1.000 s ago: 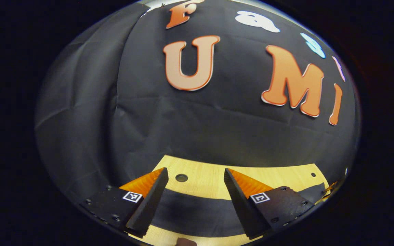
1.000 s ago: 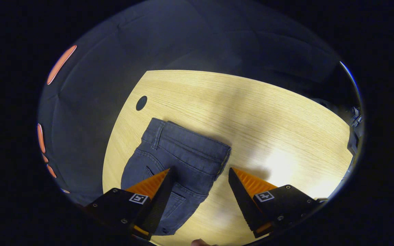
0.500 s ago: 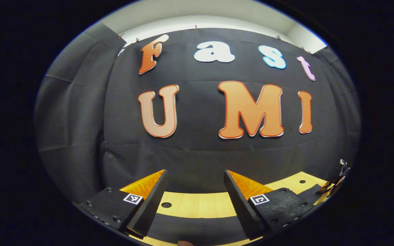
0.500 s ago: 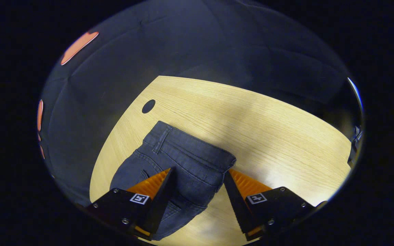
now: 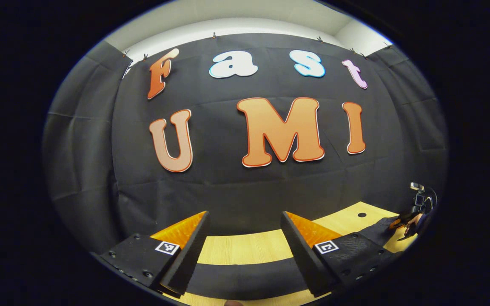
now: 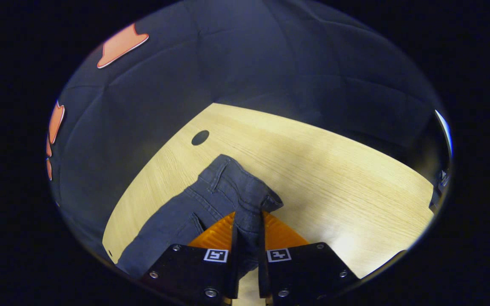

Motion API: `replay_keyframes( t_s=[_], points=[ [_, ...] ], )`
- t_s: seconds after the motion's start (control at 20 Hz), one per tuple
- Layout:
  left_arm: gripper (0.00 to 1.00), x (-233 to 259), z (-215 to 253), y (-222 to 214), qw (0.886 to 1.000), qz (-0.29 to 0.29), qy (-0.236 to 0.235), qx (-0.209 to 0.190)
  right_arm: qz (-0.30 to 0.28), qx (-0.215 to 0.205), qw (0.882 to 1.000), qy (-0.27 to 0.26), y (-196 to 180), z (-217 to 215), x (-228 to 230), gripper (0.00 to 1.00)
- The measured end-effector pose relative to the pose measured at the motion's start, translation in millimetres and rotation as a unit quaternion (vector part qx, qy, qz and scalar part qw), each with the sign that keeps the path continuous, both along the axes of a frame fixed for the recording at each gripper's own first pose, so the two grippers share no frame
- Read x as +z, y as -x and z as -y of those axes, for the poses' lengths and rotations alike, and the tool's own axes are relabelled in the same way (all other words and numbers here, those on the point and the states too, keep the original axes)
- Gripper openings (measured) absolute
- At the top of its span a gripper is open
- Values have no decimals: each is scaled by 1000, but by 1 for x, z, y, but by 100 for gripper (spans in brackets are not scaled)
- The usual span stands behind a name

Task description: Grasp the waist and the cuffs of the jeans and fold them to make the two legs overlap; first hold the waist and fold one-third of the jeans toward the cuffs, then hold the cuffs and fold the remaining one-third in the same direction to finish folding.

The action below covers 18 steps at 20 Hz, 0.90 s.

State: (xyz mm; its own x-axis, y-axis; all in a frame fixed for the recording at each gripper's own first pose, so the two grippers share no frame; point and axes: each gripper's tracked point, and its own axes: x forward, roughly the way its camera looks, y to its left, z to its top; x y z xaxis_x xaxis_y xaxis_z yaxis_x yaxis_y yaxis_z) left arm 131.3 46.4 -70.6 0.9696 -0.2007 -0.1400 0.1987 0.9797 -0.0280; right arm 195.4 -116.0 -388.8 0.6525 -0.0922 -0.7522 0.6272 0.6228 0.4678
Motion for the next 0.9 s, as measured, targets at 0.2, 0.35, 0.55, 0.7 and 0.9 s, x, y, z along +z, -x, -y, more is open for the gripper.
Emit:
replay_keyframes(
  t_s=[0.2,0.35,0.55,0.7,0.9],
  points=[
    [100,1,3,2,1000,7,11,-26,28,-7,999,35,3,1,29,19],
    [99,3,-9,4,999,12,18,-33,51,4,997,63,9,-2,48,19],
    [99,2,-31,9,999,14,29,-30,80,23,992,95,10,-15,70,19],
    [99,6,-48,11,999,22,31,-20,95,36,988,114,11,-20,86,19],
    [100,7,-62,15,999,25,41,-11,114,64,982,140,11,-35,105,19]
  ],
)
